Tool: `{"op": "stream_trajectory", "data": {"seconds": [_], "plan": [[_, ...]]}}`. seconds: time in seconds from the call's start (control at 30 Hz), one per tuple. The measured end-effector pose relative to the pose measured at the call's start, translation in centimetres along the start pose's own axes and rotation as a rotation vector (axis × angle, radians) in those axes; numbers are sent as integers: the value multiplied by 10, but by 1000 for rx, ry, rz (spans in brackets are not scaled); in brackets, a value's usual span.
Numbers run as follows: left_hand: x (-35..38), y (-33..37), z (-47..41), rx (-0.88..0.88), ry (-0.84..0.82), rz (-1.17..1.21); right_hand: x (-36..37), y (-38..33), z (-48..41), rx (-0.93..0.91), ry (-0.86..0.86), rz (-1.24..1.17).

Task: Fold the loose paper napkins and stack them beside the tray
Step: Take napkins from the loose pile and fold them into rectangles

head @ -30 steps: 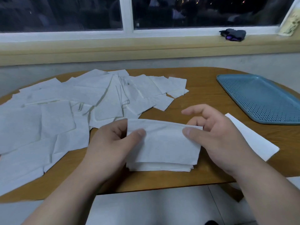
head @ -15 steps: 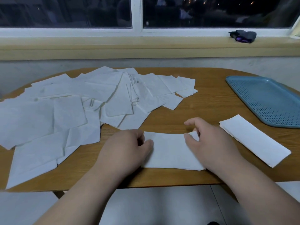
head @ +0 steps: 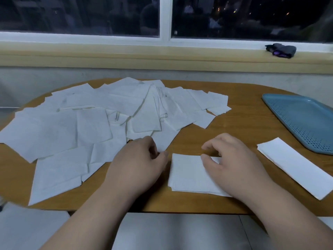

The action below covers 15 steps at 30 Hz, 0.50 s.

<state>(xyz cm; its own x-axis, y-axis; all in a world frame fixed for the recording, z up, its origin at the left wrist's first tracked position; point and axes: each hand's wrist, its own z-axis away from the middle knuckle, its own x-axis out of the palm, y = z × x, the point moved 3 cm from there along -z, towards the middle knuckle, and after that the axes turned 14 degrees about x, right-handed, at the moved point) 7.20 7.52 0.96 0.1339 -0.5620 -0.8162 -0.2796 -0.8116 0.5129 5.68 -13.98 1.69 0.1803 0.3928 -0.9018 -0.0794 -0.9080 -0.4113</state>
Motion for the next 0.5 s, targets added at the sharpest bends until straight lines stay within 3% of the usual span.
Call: {"op": "stream_trajectory", "data": {"seconds": [0.27,0.5], "plan": [[-27,-36,0,-86,81,-12,32,-98,-58,-166,-170,81],[-35,-56,-3,-98,93,-29,63,-123,-104,97,-200,183]]}}
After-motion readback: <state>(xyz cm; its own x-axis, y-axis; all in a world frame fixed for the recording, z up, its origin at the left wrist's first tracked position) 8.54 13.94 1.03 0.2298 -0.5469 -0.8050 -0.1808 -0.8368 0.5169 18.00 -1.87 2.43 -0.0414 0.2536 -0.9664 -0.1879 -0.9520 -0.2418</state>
